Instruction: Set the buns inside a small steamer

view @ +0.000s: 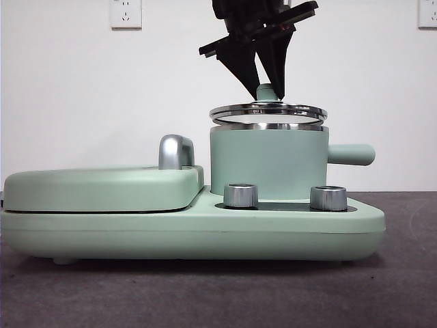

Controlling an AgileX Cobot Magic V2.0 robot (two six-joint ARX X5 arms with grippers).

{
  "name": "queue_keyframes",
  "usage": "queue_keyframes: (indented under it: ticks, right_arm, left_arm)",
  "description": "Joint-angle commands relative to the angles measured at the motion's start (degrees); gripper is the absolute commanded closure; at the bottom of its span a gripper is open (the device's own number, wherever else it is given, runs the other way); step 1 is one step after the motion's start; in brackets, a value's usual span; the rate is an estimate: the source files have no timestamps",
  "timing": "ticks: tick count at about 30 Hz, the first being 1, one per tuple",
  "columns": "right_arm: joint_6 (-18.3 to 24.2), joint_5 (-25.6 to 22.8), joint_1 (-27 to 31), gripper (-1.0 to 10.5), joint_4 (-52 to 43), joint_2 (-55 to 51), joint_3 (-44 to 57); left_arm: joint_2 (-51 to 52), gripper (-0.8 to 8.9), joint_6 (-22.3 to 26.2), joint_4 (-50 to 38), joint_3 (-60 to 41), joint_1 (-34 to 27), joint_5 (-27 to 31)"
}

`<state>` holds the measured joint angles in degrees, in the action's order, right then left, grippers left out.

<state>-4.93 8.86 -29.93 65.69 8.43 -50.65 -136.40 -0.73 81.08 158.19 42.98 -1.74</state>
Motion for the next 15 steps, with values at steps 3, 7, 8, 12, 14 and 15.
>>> queue_keyframes:
  ticks: [3, 7, 8, 12, 14, 15]
  right_arm:
    - [-0.7, -0.1, -0.3, 4.4, -0.5, 0.0, -0.4]
    - [-1.1, 0.0, -0.3, 4.4, -0.5, 0.0, -0.4]
    - [-1.1, 0.0, -0.3, 4.4, -0.5, 0.0, -0.4]
    - [-1.1, -0.1, -0.3, 4.4, -0.5, 0.0, -0.4]
    - [-1.1, -0.1, -0.3, 4.4, -0.5, 0.0, -0.4]
    - [-1.1, -0.1, -0.3, 4.4, -0.5, 0.0, -0.4]
  left_arm:
    - [-1.6, 7.98, 0.7, -1.0, 1.0, 0.6, -0.2]
    - [-2.2, 7.98, 1.6, -0.9, 1.0, 0.5, -0.2]
    - [-2.3, 7.98, 1.6, -0.9, 1.0, 0.5, -0.2]
    - [-3.0, 7.98, 1.6, -1.0, 1.0, 0.8, -0.2]
    - [-3.6, 7.98, 1.6, -0.8, 1.0, 0.8, -0.2]
    - [-4.0, 7.98, 1.6, -0.7, 1.0, 0.9, -0.2]
